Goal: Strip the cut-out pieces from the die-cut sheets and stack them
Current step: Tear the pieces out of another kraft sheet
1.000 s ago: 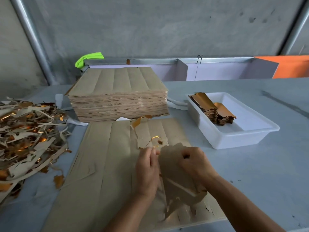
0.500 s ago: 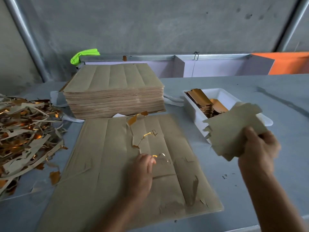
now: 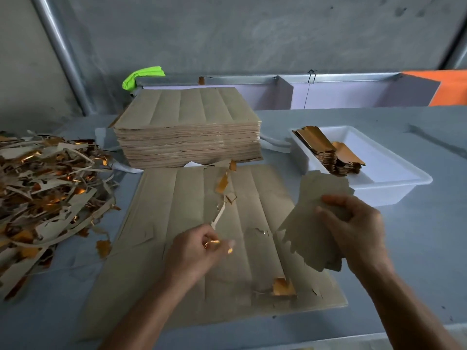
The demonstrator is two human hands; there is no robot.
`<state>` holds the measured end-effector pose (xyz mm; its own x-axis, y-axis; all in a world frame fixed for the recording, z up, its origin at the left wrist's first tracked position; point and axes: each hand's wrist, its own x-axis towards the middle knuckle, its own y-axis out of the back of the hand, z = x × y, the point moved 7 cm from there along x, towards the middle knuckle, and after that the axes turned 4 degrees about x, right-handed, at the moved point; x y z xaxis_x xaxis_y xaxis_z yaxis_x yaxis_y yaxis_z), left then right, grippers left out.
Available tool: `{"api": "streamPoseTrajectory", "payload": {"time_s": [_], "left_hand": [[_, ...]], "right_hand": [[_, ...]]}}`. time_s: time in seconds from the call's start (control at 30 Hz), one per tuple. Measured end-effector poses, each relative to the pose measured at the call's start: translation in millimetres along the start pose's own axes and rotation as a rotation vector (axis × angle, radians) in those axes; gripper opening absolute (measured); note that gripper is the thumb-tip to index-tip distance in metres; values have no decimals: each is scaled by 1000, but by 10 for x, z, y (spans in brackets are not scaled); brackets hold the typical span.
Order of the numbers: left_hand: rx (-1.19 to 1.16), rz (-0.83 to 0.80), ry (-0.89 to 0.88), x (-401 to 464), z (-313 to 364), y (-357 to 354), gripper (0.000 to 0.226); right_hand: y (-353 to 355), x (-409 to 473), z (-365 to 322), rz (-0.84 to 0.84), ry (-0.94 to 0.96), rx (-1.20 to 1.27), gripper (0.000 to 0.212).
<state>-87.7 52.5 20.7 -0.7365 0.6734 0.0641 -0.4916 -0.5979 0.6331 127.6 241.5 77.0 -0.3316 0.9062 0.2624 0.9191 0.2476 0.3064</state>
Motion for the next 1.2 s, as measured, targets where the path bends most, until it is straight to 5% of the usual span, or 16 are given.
{"api": "streamPoseTrajectory", "payload": {"time_s": [0.07, 0.13, 0.27, 0.33, 0.5, 0.7, 0.9, 0.97, 1.1, 1.2], "left_hand": [[484, -68, 7, -57, -20, -11, 60], [713, -167, 26, -115, -51, -76, 80], [601, -115, -322, -296, 241, -133, 94], [525, -226, -483, -441, 400, -261, 100], [547, -501, -569, -756, 633, -782, 86], [359, -535, -568, -822, 662, -872, 29], [298, -384, -565, -746, 509, -569, 21], [179, -291, -491, -699, 445, -384, 26], [-633, 19, -60, -425, 146, 138, 18], [-990, 58, 9, -246, 31, 356, 29]], "right_hand": [[-108, -56, 14, -32, -12, -54, 26], [-186, -113, 31, -57, -26, -67, 28], [-190, -183, 98, -36, -19, -110, 30], [-173, -202, 143, -26, -40, -108, 31], [-167, -267, 192, -27, -70, -112, 32], [-141, -317, 152, -55, -50, -177, 35], [-179, -326, 95, -112, -26, -228, 32], [-230, -333, 88, -154, -29, -230, 32], [-448, -379, -4, -272, -13, -256, 28], [-712, -462, -178, -385, 49, -274, 25]]}}
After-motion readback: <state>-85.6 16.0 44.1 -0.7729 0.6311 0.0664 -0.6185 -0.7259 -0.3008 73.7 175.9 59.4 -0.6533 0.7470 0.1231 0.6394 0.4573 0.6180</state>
